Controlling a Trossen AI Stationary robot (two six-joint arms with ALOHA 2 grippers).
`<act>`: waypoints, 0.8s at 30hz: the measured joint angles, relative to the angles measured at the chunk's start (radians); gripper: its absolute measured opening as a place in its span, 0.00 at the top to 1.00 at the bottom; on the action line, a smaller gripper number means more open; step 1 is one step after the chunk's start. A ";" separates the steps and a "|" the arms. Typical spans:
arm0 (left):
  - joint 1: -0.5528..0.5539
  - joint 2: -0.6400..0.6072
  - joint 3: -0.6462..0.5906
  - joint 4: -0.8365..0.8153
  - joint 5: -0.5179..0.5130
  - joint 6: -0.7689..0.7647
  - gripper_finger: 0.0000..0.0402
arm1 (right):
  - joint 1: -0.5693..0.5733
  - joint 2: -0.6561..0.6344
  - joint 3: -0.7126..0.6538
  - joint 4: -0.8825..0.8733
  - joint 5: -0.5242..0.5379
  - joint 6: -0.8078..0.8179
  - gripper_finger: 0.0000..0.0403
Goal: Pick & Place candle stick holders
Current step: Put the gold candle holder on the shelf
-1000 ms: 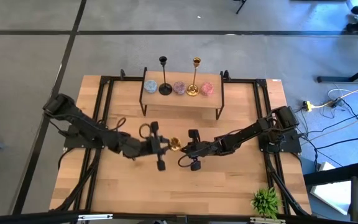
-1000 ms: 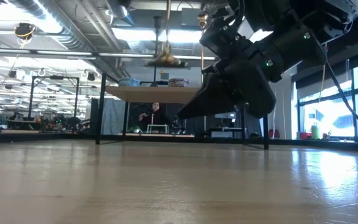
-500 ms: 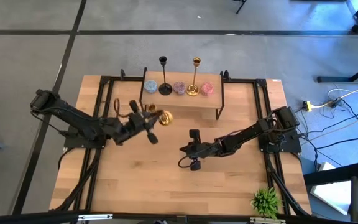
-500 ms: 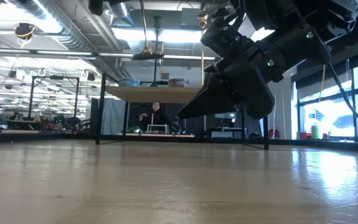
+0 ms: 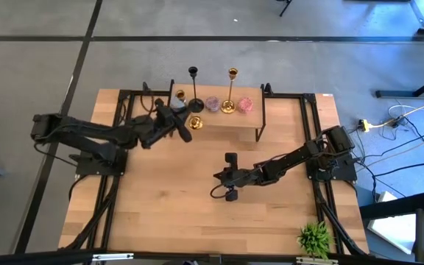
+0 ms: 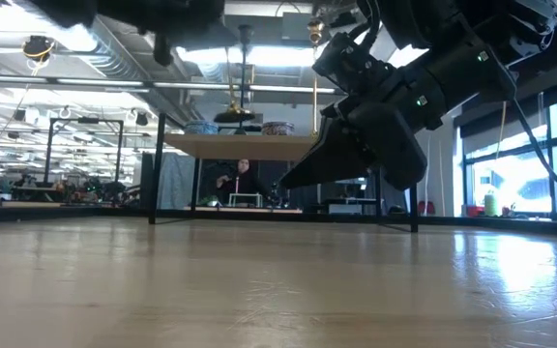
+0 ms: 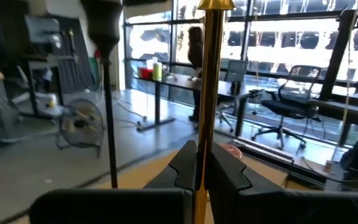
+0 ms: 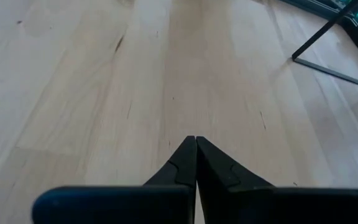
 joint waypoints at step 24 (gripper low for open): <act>0.137 -0.004 0.016 -0.140 0.092 0.002 0.97 | 0.000 0.000 0.000 -0.010 0.000 0.015 0.98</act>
